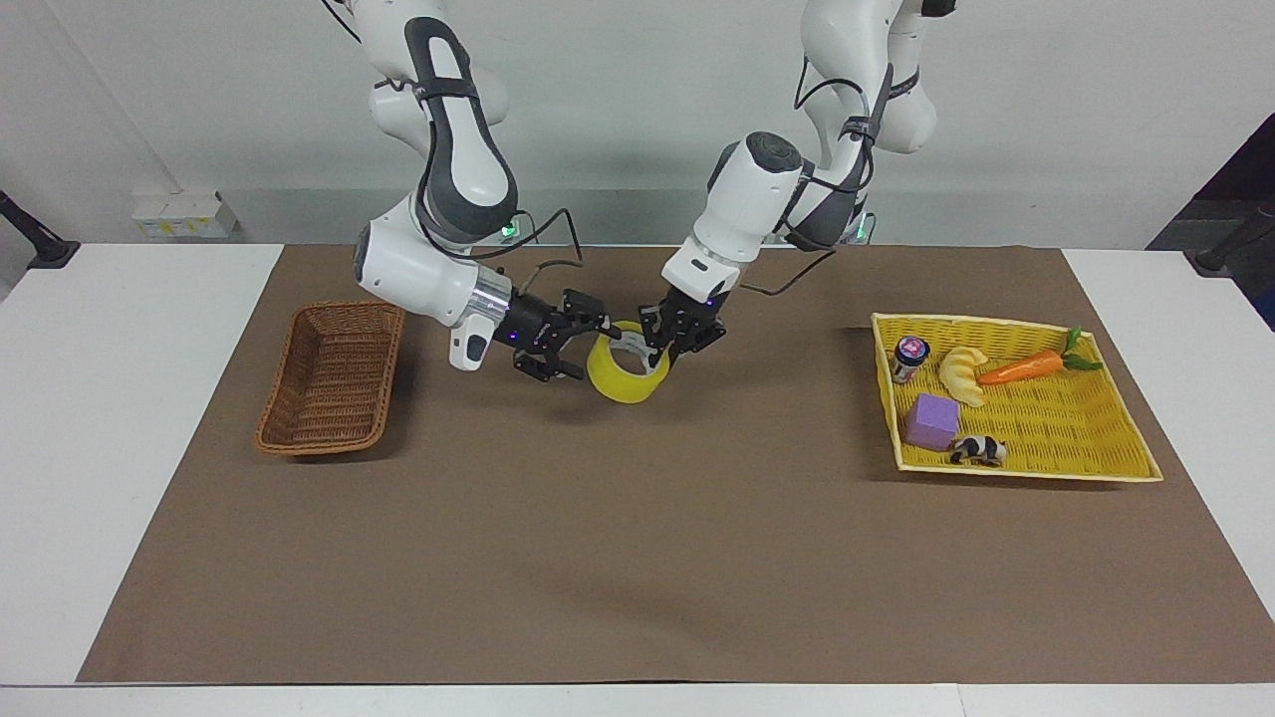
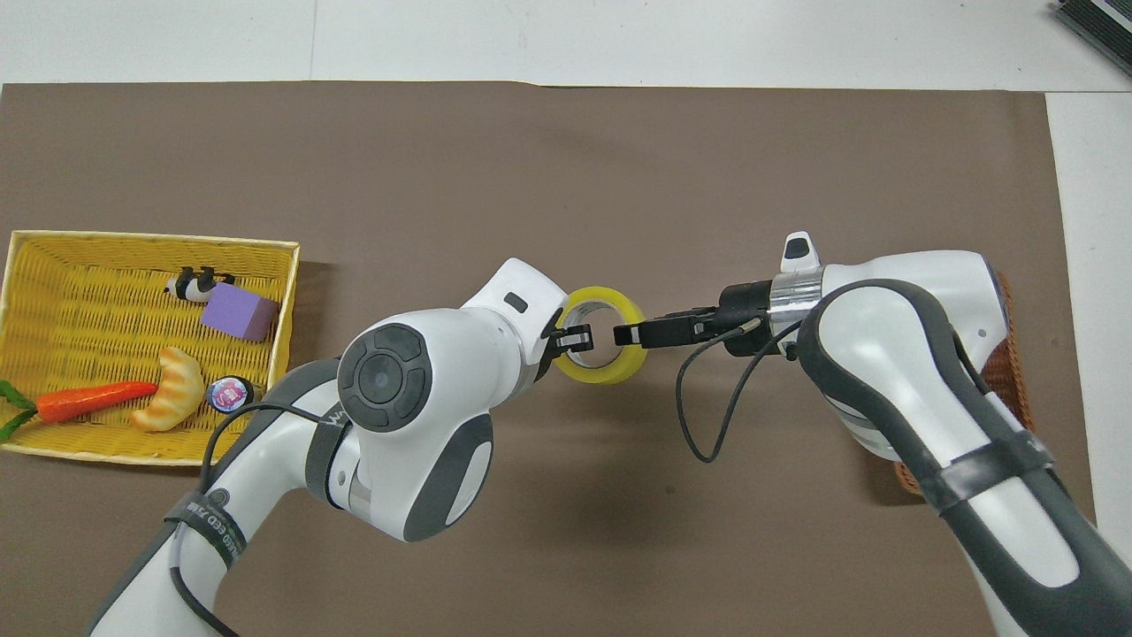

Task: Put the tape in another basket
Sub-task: 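Grasp the tape with the right gripper and open the left gripper, then carry the tape to the wicker basket while the left gripper withdraws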

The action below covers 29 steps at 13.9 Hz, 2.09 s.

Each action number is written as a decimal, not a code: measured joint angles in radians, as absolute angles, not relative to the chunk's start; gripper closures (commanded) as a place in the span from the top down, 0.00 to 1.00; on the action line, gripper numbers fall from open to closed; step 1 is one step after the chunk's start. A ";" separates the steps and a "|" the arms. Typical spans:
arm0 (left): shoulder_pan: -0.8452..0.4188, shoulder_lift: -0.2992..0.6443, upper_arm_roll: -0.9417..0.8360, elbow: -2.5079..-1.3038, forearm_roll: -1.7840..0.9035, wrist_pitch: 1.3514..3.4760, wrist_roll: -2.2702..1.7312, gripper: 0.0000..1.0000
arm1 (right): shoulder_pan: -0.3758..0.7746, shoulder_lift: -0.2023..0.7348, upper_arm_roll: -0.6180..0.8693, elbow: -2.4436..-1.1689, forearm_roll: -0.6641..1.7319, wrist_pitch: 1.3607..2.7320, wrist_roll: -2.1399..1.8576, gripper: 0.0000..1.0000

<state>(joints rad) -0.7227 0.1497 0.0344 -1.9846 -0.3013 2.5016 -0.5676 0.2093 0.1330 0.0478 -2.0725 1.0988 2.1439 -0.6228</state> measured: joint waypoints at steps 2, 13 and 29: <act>-0.726 0.150 0.035 -1.980 -0.301 2.502 -0.579 0.00 | 0.220 0.133 0.048 -2.078 1.100 2.161 -0.623 0.62; -0.739 0.152 0.029 -1.957 -0.303 2.510 -0.612 0.74 | 0.221 0.133 0.048 -2.082 1.117 2.162 -0.594 0.00; -0.391 -0.018 0.074 -1.932 -0.096 2.158 -0.222 1.00 | 0.129 0.134 0.037 -2.053 0.735 2.119 -0.372 0.00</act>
<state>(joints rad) -0.3911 -0.0183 0.0740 -1.9322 -0.0962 2.1584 -0.2224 0.1291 0.1337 0.0366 -2.0527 0.7349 2.1192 -0.3717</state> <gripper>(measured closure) 0.000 1.000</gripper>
